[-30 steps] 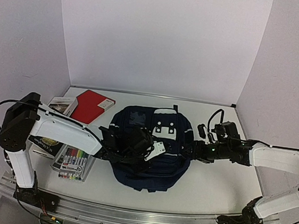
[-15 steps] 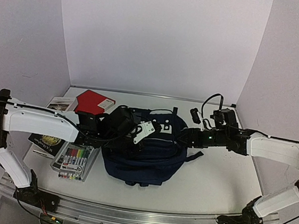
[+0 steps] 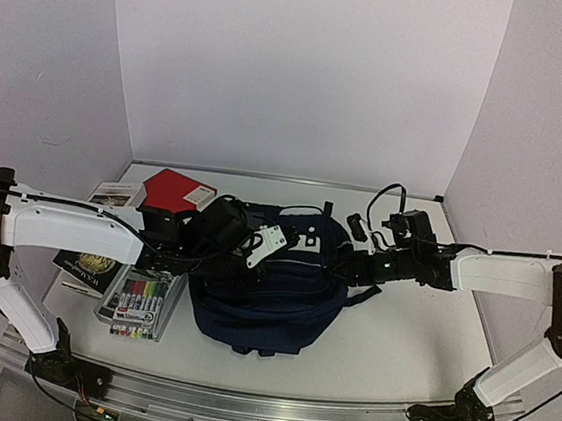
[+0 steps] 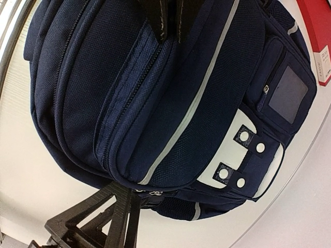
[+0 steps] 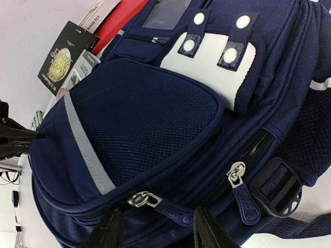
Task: Pack the student bag
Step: Unzip the student bag at the center of the board.
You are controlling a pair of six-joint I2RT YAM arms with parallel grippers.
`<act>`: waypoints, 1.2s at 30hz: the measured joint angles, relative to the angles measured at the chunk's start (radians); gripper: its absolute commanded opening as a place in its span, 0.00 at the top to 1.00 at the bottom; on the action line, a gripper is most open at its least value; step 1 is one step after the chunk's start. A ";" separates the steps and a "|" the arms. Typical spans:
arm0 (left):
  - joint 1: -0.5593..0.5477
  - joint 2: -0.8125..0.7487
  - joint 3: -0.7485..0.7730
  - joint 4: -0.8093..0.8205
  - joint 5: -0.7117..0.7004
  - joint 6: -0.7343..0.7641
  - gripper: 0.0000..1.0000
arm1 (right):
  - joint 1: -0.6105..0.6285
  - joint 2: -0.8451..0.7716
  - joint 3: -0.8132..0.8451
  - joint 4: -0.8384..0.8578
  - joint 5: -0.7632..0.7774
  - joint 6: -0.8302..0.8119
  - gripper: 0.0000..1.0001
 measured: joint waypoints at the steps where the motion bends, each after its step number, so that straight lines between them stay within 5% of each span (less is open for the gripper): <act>1: 0.001 -0.001 0.000 -0.003 0.001 0.000 1.00 | 0.000 0.009 0.000 0.001 0.001 -0.004 0.56; 8: 0.005 -0.006 0.000 -0.013 0.003 -0.003 1.00 | 0.000 0.059 0.004 0.024 -0.007 -0.038 0.59; 21: 0.048 -0.017 0.000 -0.024 0.066 -0.038 1.00 | 0.000 0.078 0.029 0.043 -0.059 -0.102 0.99; 36: 0.113 0.018 0.066 -0.107 0.190 -0.051 1.00 | 0.106 -0.024 0.018 -0.013 0.122 -0.014 1.00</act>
